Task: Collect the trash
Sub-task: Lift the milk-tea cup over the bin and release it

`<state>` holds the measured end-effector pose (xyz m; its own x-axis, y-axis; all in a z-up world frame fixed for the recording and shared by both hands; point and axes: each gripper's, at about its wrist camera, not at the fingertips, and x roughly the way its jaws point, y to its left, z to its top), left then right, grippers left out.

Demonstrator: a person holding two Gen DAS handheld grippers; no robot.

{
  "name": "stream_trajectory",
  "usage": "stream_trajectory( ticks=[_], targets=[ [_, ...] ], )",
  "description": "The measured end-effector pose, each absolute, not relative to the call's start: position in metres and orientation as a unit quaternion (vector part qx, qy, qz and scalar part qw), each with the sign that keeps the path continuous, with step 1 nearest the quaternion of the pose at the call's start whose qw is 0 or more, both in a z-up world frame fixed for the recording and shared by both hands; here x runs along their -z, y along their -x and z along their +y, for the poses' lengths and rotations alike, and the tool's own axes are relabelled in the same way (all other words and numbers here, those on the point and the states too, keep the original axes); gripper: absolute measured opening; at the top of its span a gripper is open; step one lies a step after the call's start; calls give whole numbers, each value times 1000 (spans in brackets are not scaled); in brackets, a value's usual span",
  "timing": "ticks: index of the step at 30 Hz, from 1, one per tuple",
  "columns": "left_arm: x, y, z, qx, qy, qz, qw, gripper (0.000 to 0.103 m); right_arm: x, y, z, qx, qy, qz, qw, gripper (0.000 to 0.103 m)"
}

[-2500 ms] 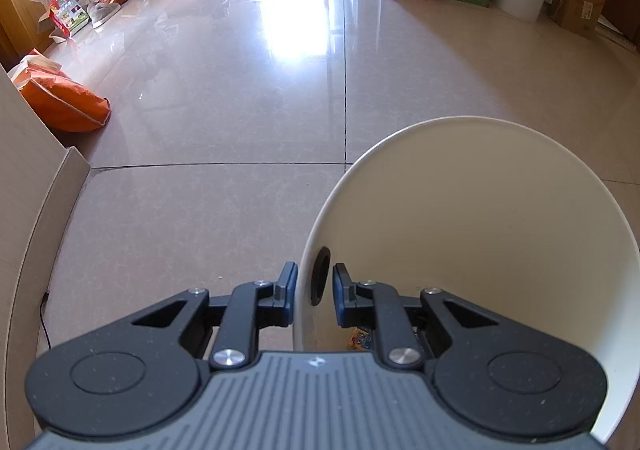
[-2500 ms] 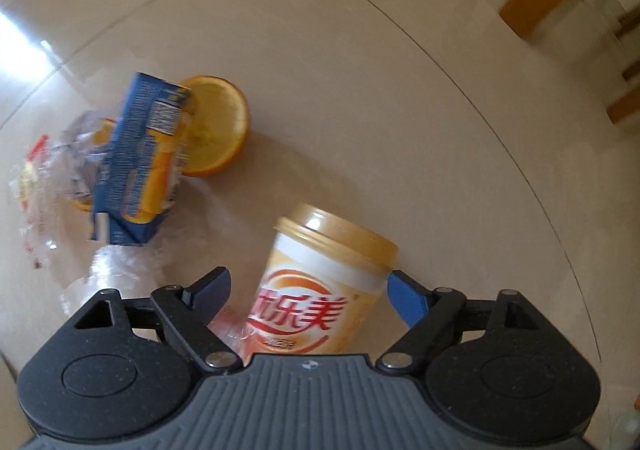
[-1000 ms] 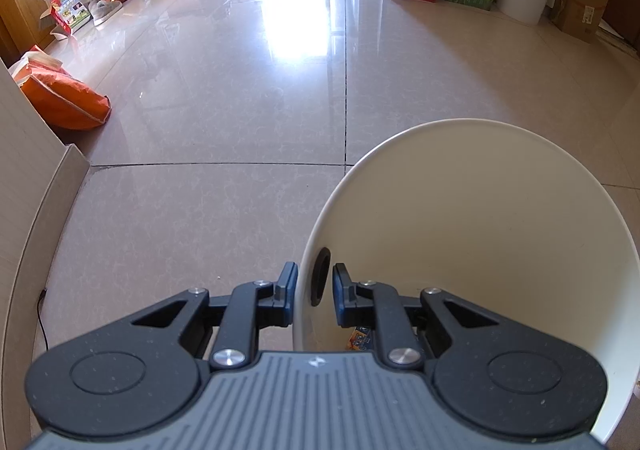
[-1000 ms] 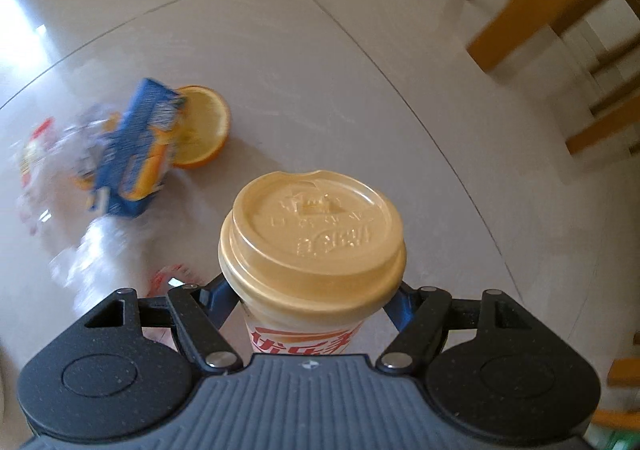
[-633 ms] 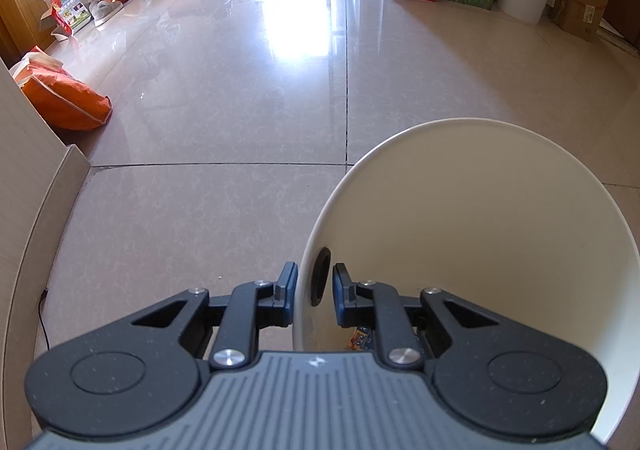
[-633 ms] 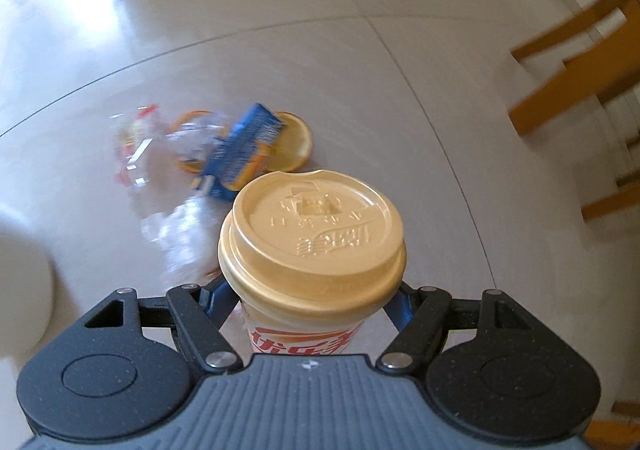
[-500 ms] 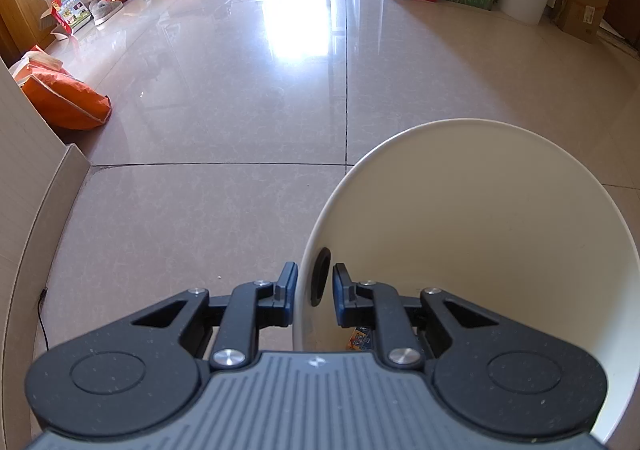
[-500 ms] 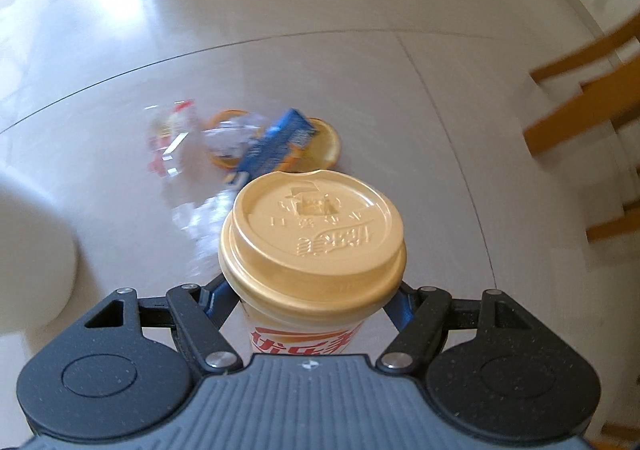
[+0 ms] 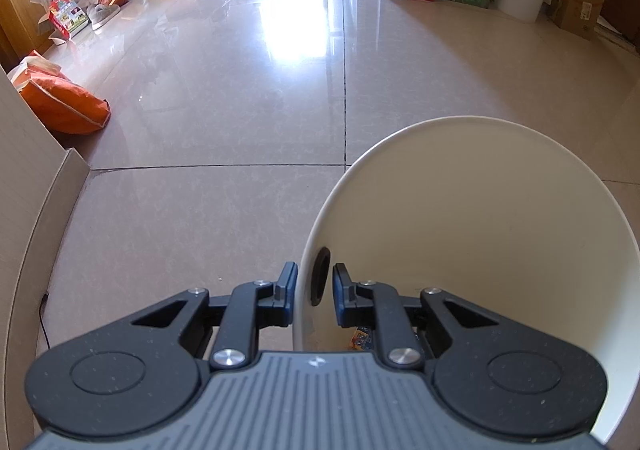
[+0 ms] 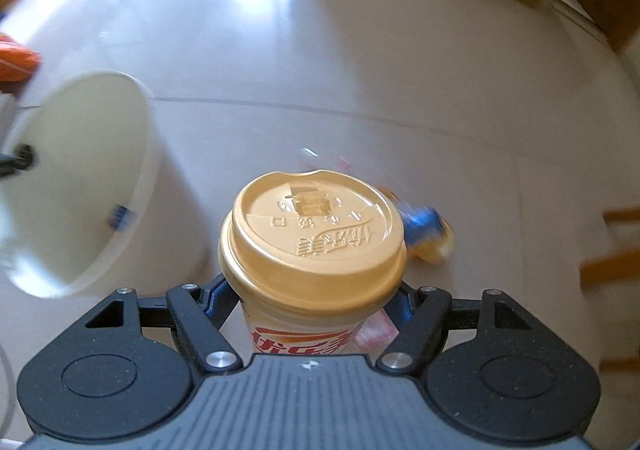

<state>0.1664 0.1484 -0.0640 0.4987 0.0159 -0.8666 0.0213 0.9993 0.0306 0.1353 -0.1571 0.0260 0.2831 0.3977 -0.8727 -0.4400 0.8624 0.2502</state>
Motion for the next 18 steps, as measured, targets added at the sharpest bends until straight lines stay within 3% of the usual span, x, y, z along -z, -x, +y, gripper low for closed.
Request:
stream_trajectory(
  ticks=[9, 18],
  targets=[
    [63, -167, 148, 3, -15, 502, 865, 16, -90, -138, -89, -369, 16, 477, 798, 78],
    [63, -168, 150, 4, -12, 503, 864, 16, -102, -136, -34, -430, 18, 472, 770, 78]
  ],
)
